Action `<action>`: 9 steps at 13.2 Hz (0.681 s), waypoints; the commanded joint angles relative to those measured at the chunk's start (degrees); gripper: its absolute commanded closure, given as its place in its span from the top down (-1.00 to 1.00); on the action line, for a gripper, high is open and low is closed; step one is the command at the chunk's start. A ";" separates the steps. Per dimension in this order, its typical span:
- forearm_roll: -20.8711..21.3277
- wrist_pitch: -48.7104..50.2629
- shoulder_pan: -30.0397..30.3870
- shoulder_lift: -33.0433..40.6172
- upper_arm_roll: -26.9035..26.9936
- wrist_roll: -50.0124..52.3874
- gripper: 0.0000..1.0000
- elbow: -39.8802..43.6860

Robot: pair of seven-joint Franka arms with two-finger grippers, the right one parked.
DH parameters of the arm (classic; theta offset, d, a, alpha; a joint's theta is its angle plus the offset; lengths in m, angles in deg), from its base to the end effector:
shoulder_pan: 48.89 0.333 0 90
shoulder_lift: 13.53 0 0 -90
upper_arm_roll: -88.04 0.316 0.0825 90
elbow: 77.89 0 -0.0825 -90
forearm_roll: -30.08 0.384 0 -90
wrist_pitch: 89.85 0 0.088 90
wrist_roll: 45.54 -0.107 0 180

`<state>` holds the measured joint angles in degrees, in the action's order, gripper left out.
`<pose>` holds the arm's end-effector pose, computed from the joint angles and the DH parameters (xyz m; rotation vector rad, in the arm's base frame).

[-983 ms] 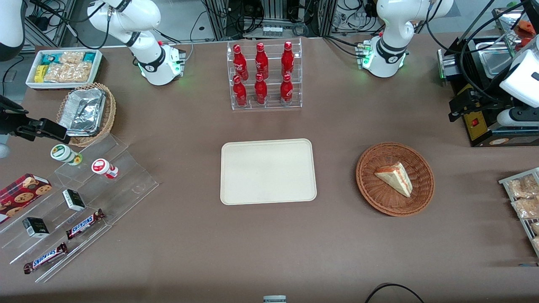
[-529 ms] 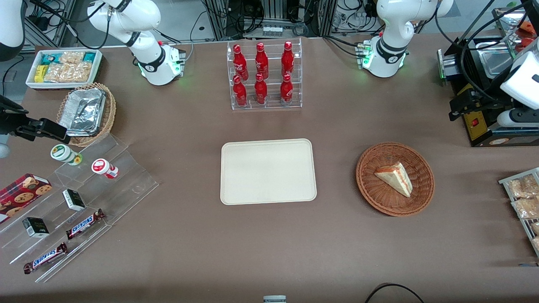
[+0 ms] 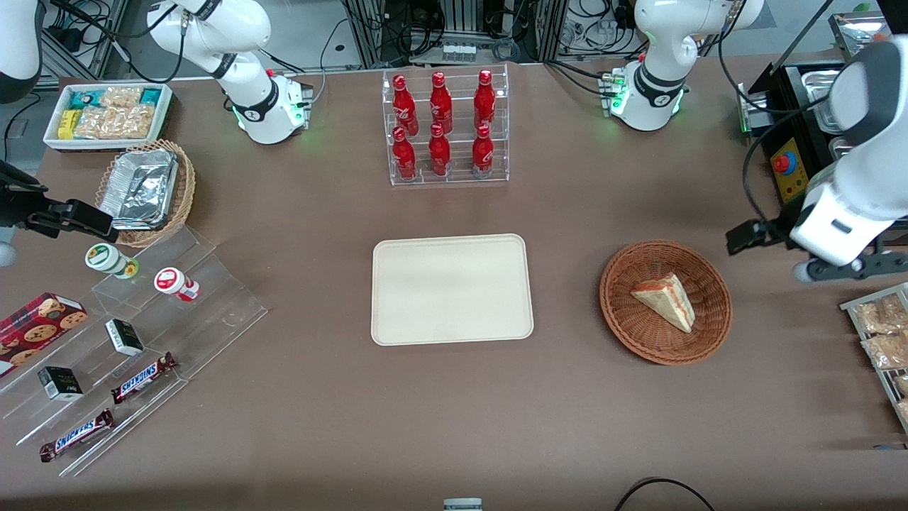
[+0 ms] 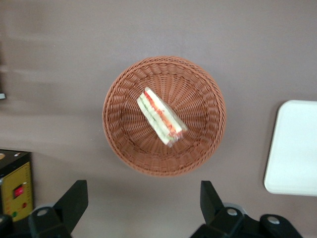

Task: Place sandwich from basket to tray
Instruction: 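Move the left gripper over the wicker basket toward the sandwich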

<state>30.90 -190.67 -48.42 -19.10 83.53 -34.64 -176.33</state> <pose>0.5859 -0.0385 0.5150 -3.1216 -0.1825 0.0846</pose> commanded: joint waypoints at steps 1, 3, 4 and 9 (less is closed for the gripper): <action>3.20 -8.92 -0.46 1.44 -0.68 4.55 1.00 -9.10; 3.39 -14.74 -1.43 1.53 -0.68 13.32 1.00 -13.52; 3.56 -17.63 -2.22 1.35 -0.68 15.88 1.00 -15.54; 3.22 -35.40 -2.40 -0.40 -0.59 29.43 1.00 -26.09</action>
<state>33.36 -221.51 -50.51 -19.53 82.83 -10.09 -199.10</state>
